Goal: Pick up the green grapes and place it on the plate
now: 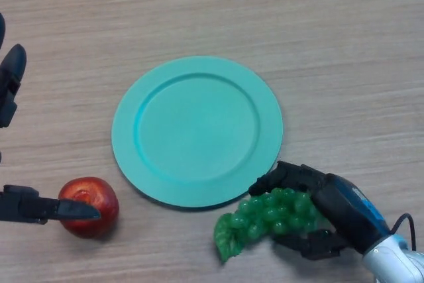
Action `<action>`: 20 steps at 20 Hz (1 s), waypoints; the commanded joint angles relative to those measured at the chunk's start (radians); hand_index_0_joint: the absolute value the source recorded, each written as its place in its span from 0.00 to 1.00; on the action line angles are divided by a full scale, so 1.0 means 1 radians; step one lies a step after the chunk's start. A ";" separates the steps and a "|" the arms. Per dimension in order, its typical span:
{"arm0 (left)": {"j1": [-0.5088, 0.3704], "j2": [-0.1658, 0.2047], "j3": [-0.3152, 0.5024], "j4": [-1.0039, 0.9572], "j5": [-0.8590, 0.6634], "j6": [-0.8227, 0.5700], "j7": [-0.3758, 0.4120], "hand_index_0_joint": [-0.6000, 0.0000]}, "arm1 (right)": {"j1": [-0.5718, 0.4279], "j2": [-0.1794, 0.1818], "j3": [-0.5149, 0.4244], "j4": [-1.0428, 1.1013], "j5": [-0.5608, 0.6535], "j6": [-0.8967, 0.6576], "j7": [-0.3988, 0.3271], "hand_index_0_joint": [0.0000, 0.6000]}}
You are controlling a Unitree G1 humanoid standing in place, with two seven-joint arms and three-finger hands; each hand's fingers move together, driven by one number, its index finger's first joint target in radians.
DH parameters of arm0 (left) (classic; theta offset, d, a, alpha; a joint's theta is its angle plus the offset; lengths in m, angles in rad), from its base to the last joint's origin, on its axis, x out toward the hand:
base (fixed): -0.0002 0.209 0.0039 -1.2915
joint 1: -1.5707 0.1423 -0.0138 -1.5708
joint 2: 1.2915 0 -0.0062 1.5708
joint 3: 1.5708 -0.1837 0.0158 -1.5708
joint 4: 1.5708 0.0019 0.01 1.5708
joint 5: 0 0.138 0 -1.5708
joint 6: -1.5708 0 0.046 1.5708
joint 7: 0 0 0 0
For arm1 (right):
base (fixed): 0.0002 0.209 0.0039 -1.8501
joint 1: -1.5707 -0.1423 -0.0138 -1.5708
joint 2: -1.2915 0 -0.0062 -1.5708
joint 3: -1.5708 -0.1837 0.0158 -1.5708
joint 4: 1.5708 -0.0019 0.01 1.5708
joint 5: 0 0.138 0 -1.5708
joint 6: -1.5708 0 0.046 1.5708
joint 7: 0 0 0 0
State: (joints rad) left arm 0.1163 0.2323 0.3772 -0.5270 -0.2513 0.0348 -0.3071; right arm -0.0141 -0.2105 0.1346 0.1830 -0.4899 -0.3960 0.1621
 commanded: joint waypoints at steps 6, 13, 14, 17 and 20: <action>-0.001 0.026 0.095 -0.048 0.008 -0.173 0.029 1.00 | 0.045 0.007 0.010 -0.547 0.154 0.324 0.177 1.00; 0.023 0.008 0.091 -0.079 -0.015 -0.181 0.005 1.00 | -0.340 0.020 0.193 -0.779 0.194 0.858 0.164 1.00; 0.025 0.006 0.095 -0.082 -0.024 -0.181 0.000 1.00 | -0.387 0.020 0.217 -0.771 0.198 0.892 0.149 1.00; 0.030 0.002 0.112 -0.079 -0.054 -0.193 -0.012 1.00 | -0.580 0.021 0.301 -0.661 0.230 0.907 0.037 1.00; 0.033 0.000 0.119 -0.081 -0.066 -0.197 -0.016 1.00 | -0.690 0.021 0.343 -0.504 0.160 0.819 -0.066 1.00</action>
State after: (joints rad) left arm 0.1623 0.2011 0.4187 -0.5500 -0.2644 -0.0036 -0.3080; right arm -0.6416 -0.2004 0.5437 -0.2489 -0.2863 0.5673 0.1612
